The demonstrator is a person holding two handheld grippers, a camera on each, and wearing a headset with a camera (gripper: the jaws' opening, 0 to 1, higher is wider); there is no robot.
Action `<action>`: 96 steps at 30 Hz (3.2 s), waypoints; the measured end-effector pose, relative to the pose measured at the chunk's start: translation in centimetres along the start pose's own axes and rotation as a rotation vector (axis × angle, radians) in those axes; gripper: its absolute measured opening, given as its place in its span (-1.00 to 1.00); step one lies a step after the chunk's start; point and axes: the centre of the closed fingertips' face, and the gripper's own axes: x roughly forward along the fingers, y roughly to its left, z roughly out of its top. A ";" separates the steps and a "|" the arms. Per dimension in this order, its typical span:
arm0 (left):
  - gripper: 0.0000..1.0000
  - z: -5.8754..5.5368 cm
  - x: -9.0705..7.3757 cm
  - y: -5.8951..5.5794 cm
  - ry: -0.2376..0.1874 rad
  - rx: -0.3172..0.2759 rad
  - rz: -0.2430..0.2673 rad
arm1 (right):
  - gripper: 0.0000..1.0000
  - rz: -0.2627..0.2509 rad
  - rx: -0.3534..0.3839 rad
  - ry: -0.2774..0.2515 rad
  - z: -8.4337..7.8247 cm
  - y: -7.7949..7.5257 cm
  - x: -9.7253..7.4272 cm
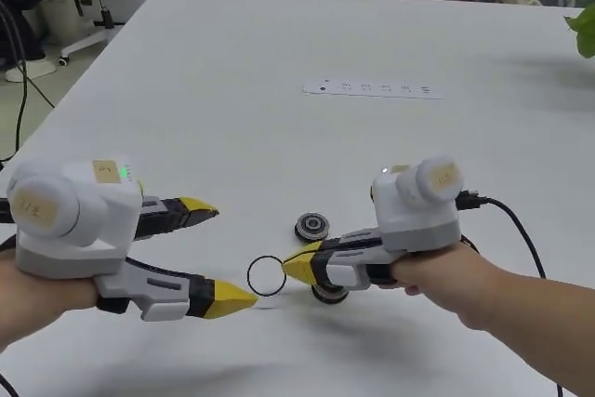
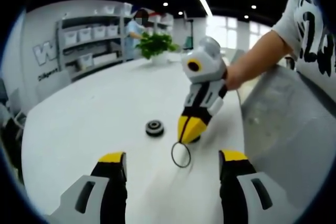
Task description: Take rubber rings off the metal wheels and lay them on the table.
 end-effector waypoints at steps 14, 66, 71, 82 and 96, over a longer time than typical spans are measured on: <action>0.46 0.0 0.0 0.1 0.004 0.001 -0.002 | -1.00 -0.013 -0.018 0.025 -0.7 -0.1 0.2; 0.46 1.5 1.1 0.2 0.002 0.018 -0.013 | -0.19 -0.110 -0.092 -0.053 1.0 -2.2 -4.4; 0.46 1.7 1.2 0.3 0.004 0.020 -0.015 | -0.15 -0.115 -0.105 -0.049 0.8 -2.2 -4.8; 0.46 2.1 2.3 0.0 0.012 0.034 -0.036 | -0.06 -0.128 -0.124 -0.052 0.5 -2.7 -5.8; 0.45 2.1 3.6 -0.4 0.021 0.035 -0.060 | 0.01 -0.138 -0.141 -0.036 -0.8 -3.5 -7.1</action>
